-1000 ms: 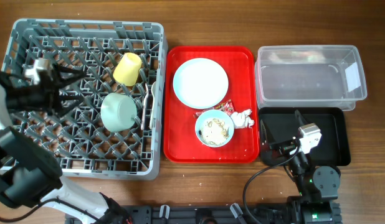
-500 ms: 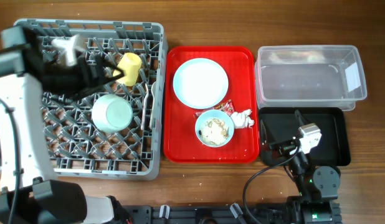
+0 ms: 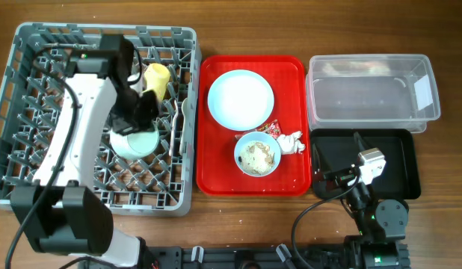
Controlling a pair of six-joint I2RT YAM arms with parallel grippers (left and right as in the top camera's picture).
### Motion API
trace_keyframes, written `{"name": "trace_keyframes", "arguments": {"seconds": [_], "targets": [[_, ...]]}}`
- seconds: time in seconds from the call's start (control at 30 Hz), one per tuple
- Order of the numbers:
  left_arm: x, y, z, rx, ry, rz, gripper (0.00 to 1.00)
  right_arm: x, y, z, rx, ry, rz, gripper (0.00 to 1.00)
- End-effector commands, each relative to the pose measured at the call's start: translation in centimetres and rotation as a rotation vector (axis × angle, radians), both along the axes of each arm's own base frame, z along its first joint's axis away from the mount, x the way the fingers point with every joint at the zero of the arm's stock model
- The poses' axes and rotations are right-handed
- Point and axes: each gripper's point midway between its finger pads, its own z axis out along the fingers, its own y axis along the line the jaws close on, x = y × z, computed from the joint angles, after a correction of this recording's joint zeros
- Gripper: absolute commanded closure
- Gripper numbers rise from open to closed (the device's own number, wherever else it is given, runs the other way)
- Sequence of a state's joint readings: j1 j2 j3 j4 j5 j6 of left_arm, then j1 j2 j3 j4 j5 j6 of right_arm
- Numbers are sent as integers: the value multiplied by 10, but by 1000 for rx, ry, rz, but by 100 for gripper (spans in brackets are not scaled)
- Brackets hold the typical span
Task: Sort waste into correct bins and load items into the dishwasher rack
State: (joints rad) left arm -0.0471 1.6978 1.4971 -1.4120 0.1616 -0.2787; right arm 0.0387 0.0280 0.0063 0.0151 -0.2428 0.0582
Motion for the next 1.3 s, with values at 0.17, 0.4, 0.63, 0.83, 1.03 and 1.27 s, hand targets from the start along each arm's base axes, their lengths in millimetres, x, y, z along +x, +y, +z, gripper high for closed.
{"name": "trace_keyframes", "arguments": {"seconds": [0.17,0.4,0.63,0.83,1.03,1.27], "targets": [[5,45,-7,202,-5,166,96,0,2,0,-3,-4,8,0],[3,45,-25,204,4,179,96,0,2,0,-3,-4,8,0],[0,76,-25,363,0,192,96,0,2,0,-3,-4,8,0],[-1,105,-10,400,-34,373,96,0,2,0,-3,-4,8,0],[10,95,22,354,-157,371,96,0,2,0,-3,-4,8,0],[32,-6,69,20,-385,202,93,0,2,0,-3,-4,8,0]]}}
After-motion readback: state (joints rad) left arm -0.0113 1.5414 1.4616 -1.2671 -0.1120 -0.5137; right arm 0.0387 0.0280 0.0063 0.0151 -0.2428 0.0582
